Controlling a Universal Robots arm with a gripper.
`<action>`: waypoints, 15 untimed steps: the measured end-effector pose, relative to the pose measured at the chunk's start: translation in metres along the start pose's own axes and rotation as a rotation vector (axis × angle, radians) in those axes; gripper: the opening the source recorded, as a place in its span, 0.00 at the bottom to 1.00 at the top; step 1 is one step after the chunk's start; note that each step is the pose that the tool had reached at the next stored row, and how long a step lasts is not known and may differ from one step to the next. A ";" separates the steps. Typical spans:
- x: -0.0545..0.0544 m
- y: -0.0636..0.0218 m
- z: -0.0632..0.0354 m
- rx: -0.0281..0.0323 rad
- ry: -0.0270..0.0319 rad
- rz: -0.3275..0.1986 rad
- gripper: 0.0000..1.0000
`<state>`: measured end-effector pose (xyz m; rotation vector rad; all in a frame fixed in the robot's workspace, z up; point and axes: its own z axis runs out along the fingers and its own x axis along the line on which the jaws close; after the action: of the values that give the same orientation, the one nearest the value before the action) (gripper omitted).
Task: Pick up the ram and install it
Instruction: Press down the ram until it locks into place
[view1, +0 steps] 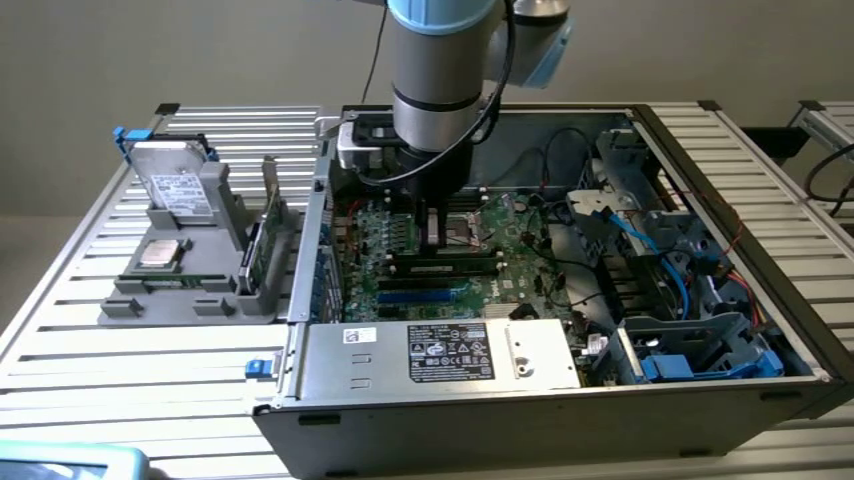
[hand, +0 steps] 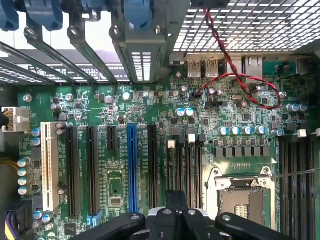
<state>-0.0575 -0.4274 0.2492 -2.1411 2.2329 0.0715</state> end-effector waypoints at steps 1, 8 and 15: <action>0.000 -0.0003 -0.0028 0.0000 0.0000 0.000 0.11; -0.001 -0.0168 -0.0115 -0.0063 0.0002 0.000 0.11; -0.003 -0.0296 -0.0227 -0.0121 0.0004 0.000 0.11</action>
<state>-0.0279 -0.4274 0.2720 -2.1470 2.2388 0.0848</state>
